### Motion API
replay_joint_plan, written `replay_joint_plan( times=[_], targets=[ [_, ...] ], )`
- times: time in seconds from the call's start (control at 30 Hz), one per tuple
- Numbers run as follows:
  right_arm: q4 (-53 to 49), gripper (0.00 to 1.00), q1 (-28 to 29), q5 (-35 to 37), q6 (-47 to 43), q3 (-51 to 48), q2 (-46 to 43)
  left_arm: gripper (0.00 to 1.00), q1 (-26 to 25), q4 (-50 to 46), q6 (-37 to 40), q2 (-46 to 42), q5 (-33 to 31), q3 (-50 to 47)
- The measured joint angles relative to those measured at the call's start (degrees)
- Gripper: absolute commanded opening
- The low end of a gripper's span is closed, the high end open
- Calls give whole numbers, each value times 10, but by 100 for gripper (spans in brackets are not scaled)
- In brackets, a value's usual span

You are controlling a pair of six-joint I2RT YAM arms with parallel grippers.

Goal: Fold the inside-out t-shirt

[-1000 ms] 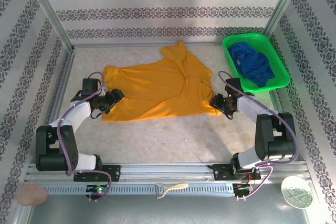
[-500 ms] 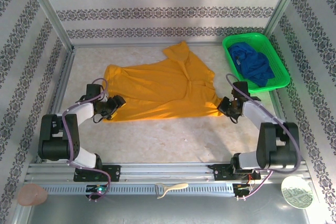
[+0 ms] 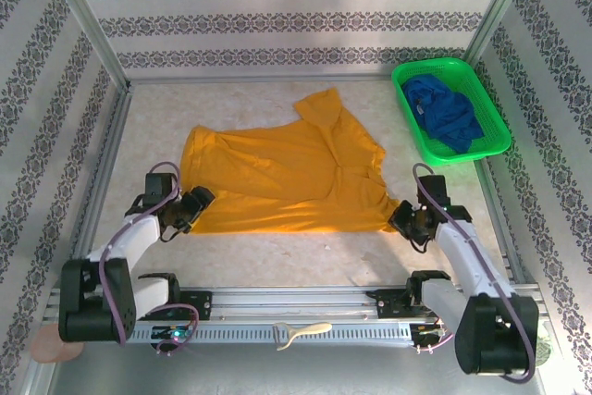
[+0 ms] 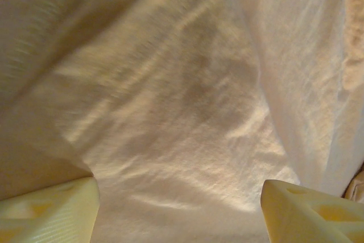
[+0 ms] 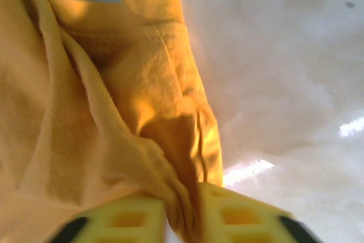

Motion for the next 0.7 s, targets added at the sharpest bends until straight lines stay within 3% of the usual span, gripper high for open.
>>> replay_joint_plan(
  times=[0.13,0.27,0.4,0.57,0.7],
  targets=[
    [-36,45,-2,11,7,24,-36,82,1,-64,1,-62,-22,34],
    [-48,45,-2,14,-8,134,6,83,5,-93,31,-27,-38,146],
    [-33,46,12,14,-48,287,122,82,23,-95,76,107,-40,287],
    [-21,47,49,10,-108,511,331,63,27,-123,151,334,-40,483],
    [-26,47,67,5,-136,677,494,60,27,-169,198,473,-48,608]
  ],
)
